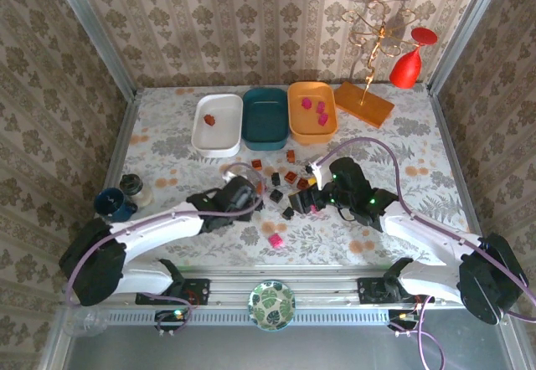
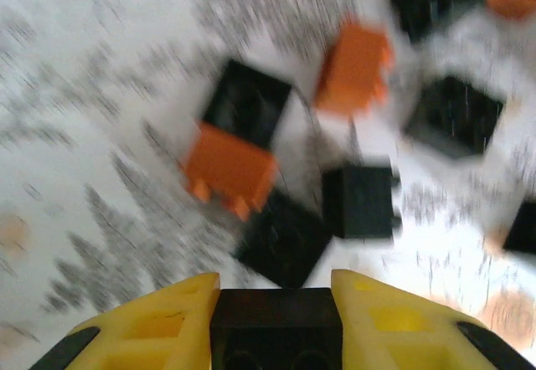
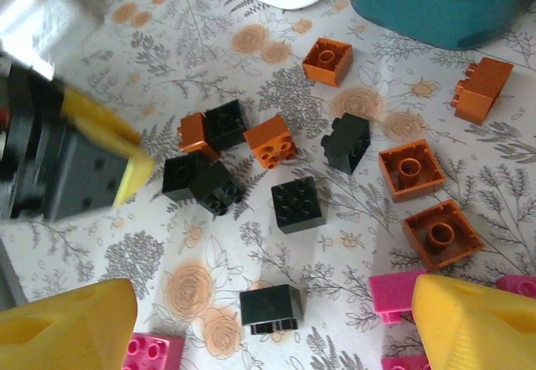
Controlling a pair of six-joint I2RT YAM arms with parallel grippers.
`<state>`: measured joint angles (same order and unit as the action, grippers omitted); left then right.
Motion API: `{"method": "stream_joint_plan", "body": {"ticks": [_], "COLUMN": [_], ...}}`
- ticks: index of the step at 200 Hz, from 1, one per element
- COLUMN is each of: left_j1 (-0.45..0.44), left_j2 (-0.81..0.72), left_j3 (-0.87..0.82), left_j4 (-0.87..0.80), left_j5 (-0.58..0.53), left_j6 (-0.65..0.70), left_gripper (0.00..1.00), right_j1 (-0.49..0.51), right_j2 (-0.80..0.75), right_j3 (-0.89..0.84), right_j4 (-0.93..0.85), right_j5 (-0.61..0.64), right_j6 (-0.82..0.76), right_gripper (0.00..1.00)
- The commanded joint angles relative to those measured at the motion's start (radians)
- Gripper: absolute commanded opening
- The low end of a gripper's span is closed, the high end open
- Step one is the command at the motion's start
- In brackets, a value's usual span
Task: Sort the legos into containers by color
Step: Pick up the lego from the center of the table.
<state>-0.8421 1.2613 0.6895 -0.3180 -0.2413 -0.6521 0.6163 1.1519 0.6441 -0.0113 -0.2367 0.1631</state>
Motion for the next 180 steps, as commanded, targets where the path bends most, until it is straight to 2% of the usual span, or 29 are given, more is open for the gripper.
{"method": "stream_joint_plan", "body": {"ticks": [1,32,76,106,135,166,180], "left_j1": [0.118,0.245,0.318,0.330,0.340,0.360,0.362], "left_j2": [-0.006,0.152,0.515,0.776,0.998,1.176,1.229], "left_j3": [0.121,0.335,0.660,0.938,1.202,1.463,1.563], "left_j4": [0.089,0.170,0.235,0.178,0.085,-0.043,-0.100], "left_j5": [0.042,0.115,0.168,0.160,0.138,0.134,0.141], "left_j6": [0.159,0.261,0.318,0.361,0.409,0.420,0.430], "left_gripper": [0.31,0.31,0.31,0.31,0.31,0.33,0.37], "right_j1": [0.003,0.003,0.002,0.002,0.002,0.002,0.002], "right_j2": [0.028,0.146,0.232,0.294,0.303,0.292,0.286], "right_j3": [0.054,0.177,0.227,0.218,0.213,0.186,0.180], "right_j4": [0.035,-0.037,0.044,0.123,0.129,0.142,0.139], "right_j5": [0.009,0.119,0.096,0.049,0.059,0.073,0.084], "right_j6": [0.091,0.172,0.176,0.168,0.158,0.153,0.149], "right_gripper": [0.87,0.87,0.88,0.88,0.88,0.88,0.88]}}
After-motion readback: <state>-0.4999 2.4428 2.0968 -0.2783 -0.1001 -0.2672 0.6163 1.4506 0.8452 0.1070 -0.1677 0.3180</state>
